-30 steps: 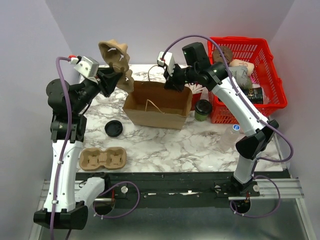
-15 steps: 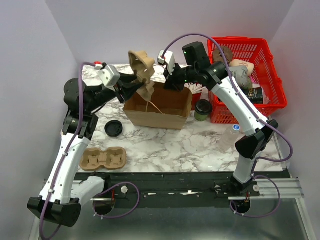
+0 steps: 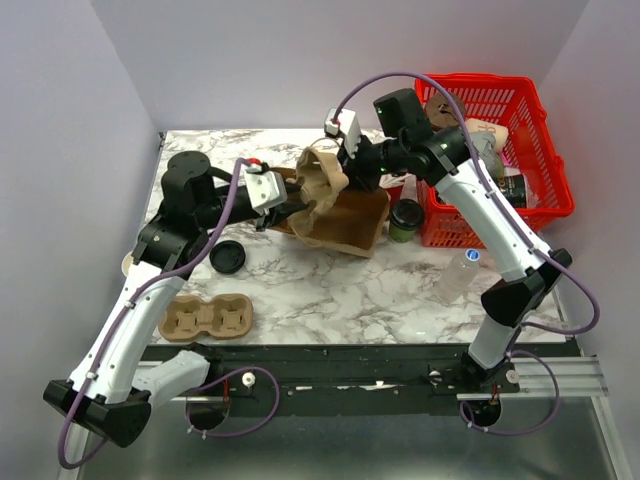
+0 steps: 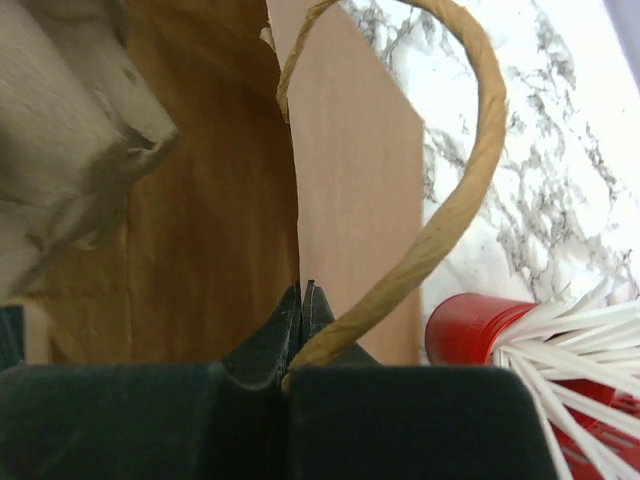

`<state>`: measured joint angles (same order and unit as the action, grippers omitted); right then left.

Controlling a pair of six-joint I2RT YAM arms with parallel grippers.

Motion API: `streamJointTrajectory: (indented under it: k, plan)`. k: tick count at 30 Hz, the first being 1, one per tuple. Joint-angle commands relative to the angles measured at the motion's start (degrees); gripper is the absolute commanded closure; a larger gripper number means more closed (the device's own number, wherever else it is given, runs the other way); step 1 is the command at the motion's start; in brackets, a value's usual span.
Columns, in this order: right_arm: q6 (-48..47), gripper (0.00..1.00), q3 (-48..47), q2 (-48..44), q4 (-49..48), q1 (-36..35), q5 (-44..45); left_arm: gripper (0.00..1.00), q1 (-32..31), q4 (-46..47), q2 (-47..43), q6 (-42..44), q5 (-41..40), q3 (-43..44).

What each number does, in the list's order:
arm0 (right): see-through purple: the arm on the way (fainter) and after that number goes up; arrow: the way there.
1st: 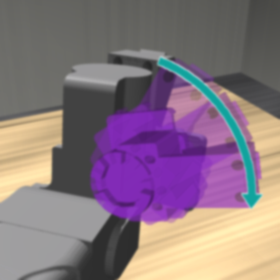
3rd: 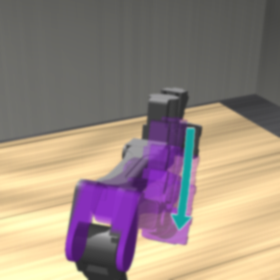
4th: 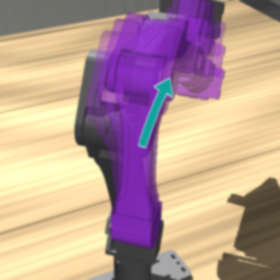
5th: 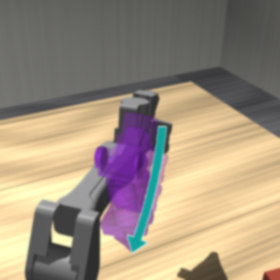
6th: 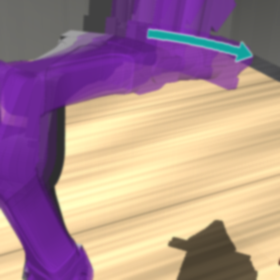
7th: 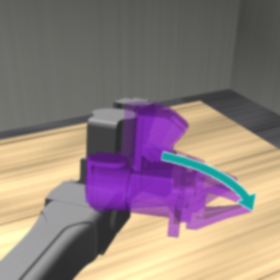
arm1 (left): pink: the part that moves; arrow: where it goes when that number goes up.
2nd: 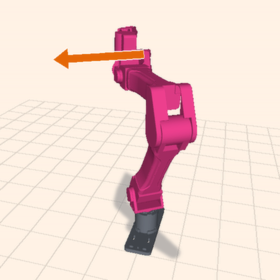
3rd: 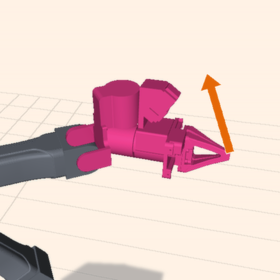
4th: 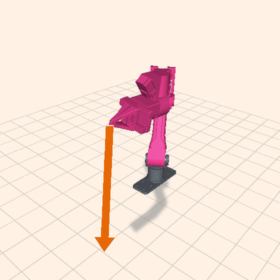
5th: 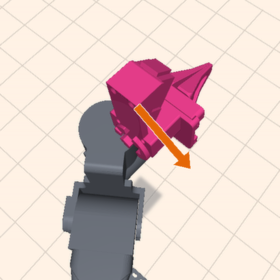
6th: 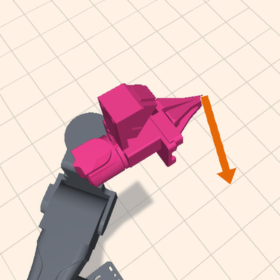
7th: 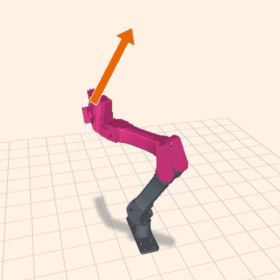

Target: Pack the takeout coffee

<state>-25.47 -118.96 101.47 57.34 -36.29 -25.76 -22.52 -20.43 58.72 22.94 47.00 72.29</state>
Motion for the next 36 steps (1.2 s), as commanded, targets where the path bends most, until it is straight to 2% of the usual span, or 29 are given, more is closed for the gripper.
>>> streamJointTrajectory:
  k: [1,7,13,17,22,28,32,36]
  plan:
    - [-0.45,1.00,-1.02,-2.24,7.60,-0.18,-1.31,1.00,-2.17,-13.75,2.10,13.17,1.17,3.20]
    - [-1.07,0.99,0.04,-3.99,8.57,-0.44,-2.19,1.00,-4.89,-9.64,1.75,15.63,-2.44,3.91]
    - [-0.28,1.00,0.30,-4.97,8.93,-0.44,-3.24,1.00,-10.69,-20.94,5.26,27.05,-6.57,7.77]
    - [0.51,0.99,1.01,-5.32,8.84,-0.44,-3.77,1.00,-15.79,-25.01,7.64,33.74,-14.56,9.79]
    - [1.22,0.99,2.59,-6.02,8.75,-0.44,-2.90,1.00,-18.78,-28.95,10.88,35.42,-19.31,12.95]
    - [0.78,1.00,2.76,-6.29,9.45,-0.44,-2.89,1.00,-19.31,-36.07,14.13,36.03,-21.42,17.88]
    - [0.60,1.00,3.38,-6.55,9.72,-0.44,-3.33,1.00,-19.93,-44.68,18.09,36.83,-23.80,24.19]
    - [-0.44,0.99,2.68,-6.46,9.98,-0.44,-3.16,1.00,-20.02,-47.25,21.96,37.00,-25.90,28.34]
